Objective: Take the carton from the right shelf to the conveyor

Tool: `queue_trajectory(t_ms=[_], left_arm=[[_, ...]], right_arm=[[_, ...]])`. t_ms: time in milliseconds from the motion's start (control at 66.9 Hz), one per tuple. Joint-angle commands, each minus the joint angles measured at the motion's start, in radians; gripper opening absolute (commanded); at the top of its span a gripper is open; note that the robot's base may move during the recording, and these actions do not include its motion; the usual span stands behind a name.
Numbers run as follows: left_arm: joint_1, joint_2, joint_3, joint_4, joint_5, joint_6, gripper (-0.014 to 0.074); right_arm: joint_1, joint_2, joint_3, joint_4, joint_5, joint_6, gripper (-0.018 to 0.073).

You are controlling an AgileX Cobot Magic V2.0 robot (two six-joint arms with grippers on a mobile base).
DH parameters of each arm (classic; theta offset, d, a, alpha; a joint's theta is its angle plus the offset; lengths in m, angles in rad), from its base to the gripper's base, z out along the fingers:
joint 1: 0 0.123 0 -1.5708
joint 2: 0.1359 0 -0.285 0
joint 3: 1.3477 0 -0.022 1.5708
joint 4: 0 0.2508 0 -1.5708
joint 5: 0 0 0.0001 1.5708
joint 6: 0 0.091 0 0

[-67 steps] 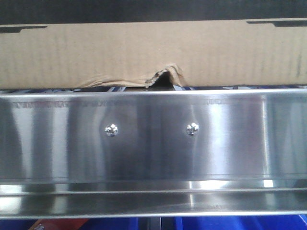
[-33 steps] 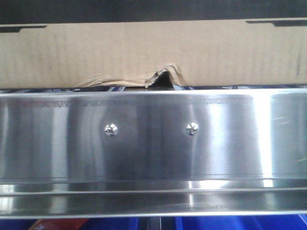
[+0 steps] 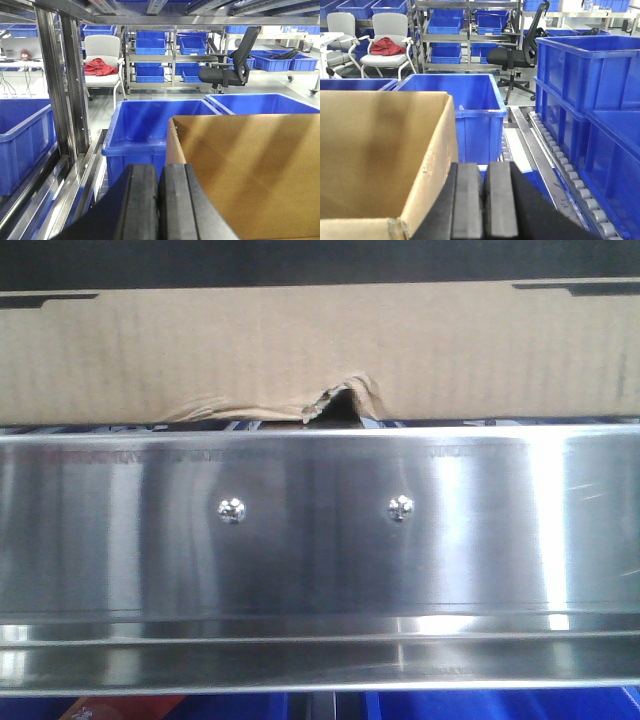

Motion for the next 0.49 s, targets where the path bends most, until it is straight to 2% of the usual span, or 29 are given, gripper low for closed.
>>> queue_trajectory(t_ms=[0, 90, 209, 373, 478], left_arm=[[-0.002, 0.003, -0.007, -0.001, -0.011, 0.0, -0.0016], [-0.002, 0.007, -0.009, -0.006, -0.011, 0.0, -0.0016], [-0.002, 0.043, -0.058, -0.009, 0.038, -0.006, -0.0016], [-0.002, 0.17, -0.187, -0.015, 0.226, -0.007, -0.0016], [-0.002, 0.261, -0.268, -0.065, 0.347, -0.007, -0.0016]], right_arm=[[-0.004, 0.004, -0.009, -0.002, -0.037, -0.011, -0.007], [-0.004, 0.009, -0.013, 0.01, -0.044, -0.011, -0.007], [-0.004, 0.066, -0.09, 0.05, 0.057, -0.011, -0.007], [-0.004, 0.218, -0.265, 0.06, 0.252, -0.011, -0.007], [-0.004, 0.311, -0.364, 0.066, 0.382, -0.011, -0.007]])
